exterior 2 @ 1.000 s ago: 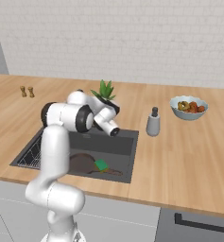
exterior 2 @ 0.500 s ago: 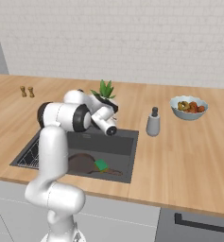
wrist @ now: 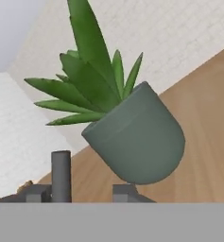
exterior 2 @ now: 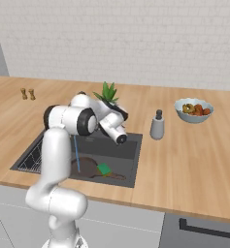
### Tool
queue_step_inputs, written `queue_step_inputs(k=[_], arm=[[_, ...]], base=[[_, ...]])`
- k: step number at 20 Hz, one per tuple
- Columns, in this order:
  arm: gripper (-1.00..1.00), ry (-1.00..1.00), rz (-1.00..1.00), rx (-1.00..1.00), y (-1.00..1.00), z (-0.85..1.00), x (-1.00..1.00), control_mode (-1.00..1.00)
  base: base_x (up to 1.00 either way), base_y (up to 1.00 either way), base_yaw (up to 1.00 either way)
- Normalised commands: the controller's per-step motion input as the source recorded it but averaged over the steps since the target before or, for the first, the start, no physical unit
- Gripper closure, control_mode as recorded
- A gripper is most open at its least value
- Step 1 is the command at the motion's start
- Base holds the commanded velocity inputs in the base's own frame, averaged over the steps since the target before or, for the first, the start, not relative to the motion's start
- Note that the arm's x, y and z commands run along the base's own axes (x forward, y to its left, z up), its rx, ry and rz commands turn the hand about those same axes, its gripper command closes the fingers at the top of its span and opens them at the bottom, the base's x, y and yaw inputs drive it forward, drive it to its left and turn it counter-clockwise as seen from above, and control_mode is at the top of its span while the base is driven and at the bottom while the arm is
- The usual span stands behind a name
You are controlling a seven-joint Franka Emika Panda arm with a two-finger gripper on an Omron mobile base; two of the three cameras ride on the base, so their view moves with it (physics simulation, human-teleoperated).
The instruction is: Pick the pan and sponge and place them into the sink. Then turn on the water.
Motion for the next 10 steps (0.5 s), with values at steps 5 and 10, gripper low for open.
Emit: queue_step_inputs(k=[5,10], arm=[[1.00,0.05,0.00,0.22,-0.79,0.58,-0.77,-1.00],[1.00,0.00,0.00,0.24,-0.75,0.95,-1.00,-1.00]], base=[[0.00,0.00,0.00],[0.00,0.00,0.00]])
